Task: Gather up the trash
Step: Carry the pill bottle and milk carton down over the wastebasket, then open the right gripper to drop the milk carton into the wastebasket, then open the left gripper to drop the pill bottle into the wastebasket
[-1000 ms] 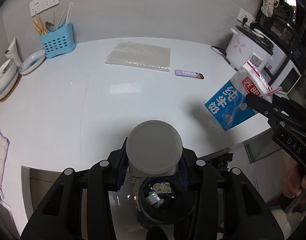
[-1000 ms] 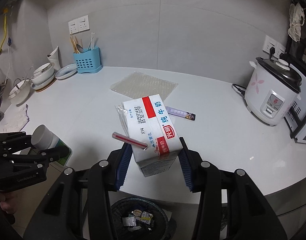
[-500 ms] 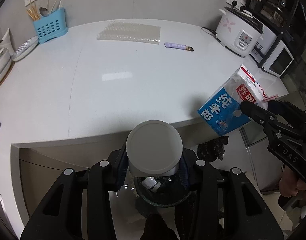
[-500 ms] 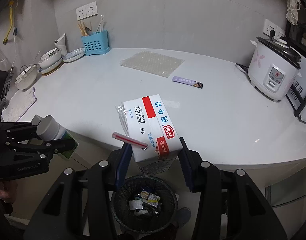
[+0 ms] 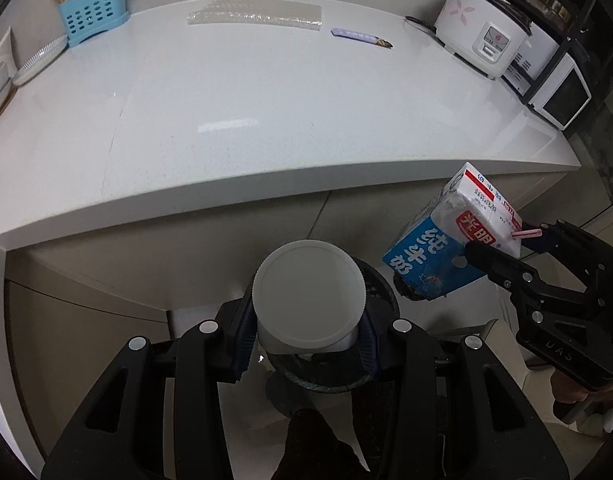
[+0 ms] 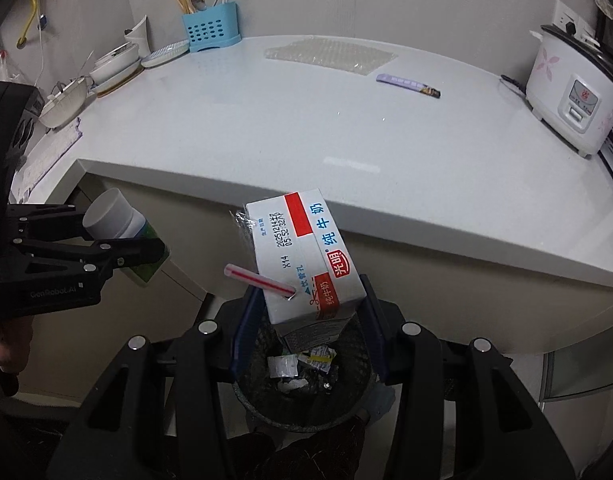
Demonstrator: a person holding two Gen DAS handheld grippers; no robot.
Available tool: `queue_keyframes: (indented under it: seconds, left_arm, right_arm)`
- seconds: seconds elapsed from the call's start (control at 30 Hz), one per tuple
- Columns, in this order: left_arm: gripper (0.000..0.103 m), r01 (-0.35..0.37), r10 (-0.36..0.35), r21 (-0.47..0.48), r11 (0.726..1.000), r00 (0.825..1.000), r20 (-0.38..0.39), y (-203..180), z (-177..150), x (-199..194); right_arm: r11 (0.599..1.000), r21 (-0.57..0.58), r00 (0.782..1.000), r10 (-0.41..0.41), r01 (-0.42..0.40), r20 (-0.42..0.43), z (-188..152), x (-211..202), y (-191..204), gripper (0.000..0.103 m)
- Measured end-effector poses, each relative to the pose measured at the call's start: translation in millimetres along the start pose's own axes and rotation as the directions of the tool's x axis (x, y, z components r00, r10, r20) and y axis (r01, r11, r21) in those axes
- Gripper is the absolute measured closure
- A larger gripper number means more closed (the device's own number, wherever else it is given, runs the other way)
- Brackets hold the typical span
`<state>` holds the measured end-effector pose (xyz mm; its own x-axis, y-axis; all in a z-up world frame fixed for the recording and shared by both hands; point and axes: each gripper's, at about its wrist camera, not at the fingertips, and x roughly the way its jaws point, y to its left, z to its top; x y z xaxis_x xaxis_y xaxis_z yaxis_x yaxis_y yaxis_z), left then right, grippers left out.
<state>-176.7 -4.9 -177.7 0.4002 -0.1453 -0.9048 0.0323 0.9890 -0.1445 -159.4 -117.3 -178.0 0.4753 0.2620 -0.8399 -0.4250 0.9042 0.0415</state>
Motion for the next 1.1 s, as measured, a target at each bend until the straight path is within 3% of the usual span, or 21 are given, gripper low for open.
queue_keyframes:
  seconds: [0.33,0.67,0.83,1.1]
  left_arm:
    - [0.061,0.008,-0.012,-0.032,0.999,0.995,-0.101,2.3,-28.4,38.8]
    - [0.061,0.012,-0.013,-0.008,1.0,0.991,-0.133,-2.8,-30.4,54.3]
    - [0.061,0.012,-0.013,-0.008,1.0,0.989,-0.149,-6.8,-25.1,65.5]
    - [0.061,0.023,-0.022,0.001,1.0,0.984,-0.177,-4.4,-27.0,84.0]
  right_arm:
    - [0.998,0.047,0.992,0.045,-0.04,-0.118,-27.3,45.2,4.6,0.059]
    - [0.998,0.053,0.982,0.053,-0.044,-0.179,-38.9,65.3,6.9,0.058]
    - [0.997,0.064,0.982,0.043,-0.032,-0.185,-40.6,68.0,3.9,0.047]
    - [0.993,0.122,0.985,0.015,0.007,-0.175,-42.3,59.2,-14.8,0.021]
